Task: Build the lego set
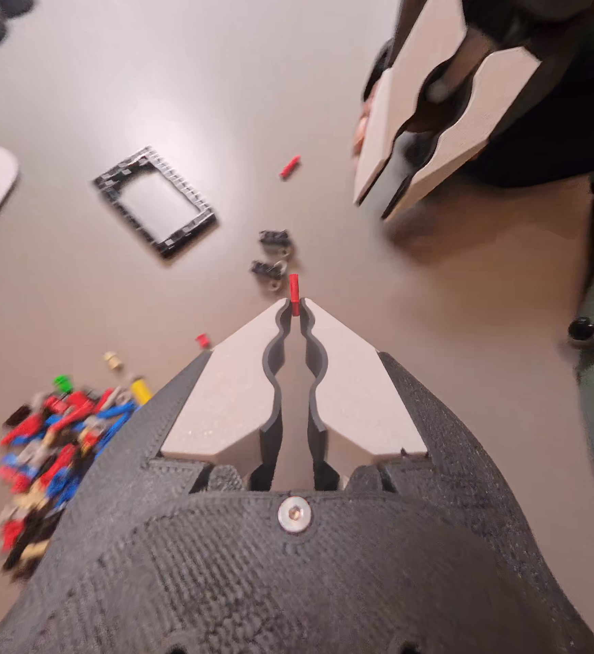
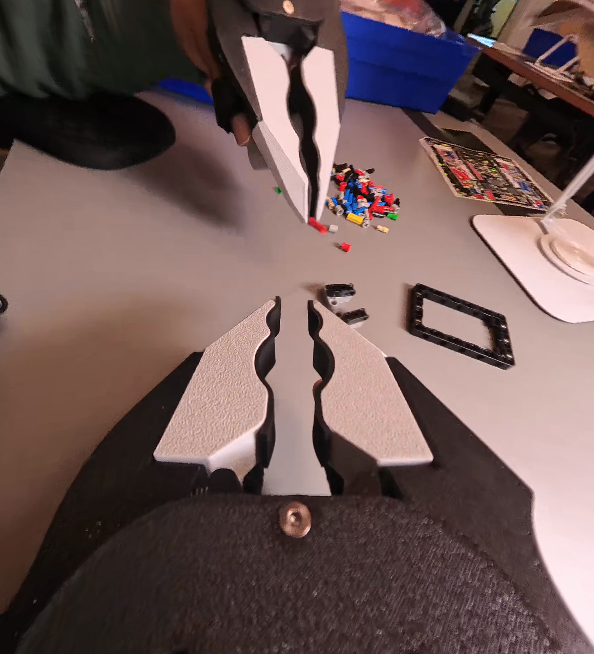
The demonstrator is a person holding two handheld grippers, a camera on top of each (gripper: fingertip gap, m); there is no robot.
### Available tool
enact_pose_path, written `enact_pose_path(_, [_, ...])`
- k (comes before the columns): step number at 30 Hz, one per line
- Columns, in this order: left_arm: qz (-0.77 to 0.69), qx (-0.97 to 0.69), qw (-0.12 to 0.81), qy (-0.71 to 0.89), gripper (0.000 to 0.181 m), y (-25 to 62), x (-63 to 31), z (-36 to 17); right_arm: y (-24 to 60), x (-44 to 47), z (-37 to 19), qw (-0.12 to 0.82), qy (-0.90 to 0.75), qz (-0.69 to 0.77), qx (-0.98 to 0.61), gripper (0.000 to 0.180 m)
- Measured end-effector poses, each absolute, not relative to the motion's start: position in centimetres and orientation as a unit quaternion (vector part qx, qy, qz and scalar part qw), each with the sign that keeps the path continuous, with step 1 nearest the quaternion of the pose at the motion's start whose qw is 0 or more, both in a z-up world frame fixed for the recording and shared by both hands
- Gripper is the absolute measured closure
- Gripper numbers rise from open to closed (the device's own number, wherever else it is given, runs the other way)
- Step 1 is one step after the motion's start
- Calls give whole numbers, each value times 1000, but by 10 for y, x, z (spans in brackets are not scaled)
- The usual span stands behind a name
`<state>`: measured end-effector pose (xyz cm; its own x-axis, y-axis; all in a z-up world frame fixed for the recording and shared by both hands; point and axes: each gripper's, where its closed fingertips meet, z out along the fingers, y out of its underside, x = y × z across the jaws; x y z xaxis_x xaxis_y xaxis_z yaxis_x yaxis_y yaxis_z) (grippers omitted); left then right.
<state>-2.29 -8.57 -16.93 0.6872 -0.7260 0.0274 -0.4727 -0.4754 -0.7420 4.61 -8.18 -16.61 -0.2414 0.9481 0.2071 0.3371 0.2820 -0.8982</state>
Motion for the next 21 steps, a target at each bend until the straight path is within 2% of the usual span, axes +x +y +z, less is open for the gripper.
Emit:
enact_pose_path(1, [-179, -837, 363, 368, 178, -86, -11, -173, -86, 46, -169, 401, -701, 373, -458, 166])
enact_pose_path(16, [-203, -815, 326, 435, 178, -100, 41, -192, -96, 45, -190, 380, -746, 331, -435, 165])
enact_pose_path(21, [-210, -810, 320, 445, 177, -105, 48, -196, -102, 45, -193, 378, -760, 322, -418, 177])
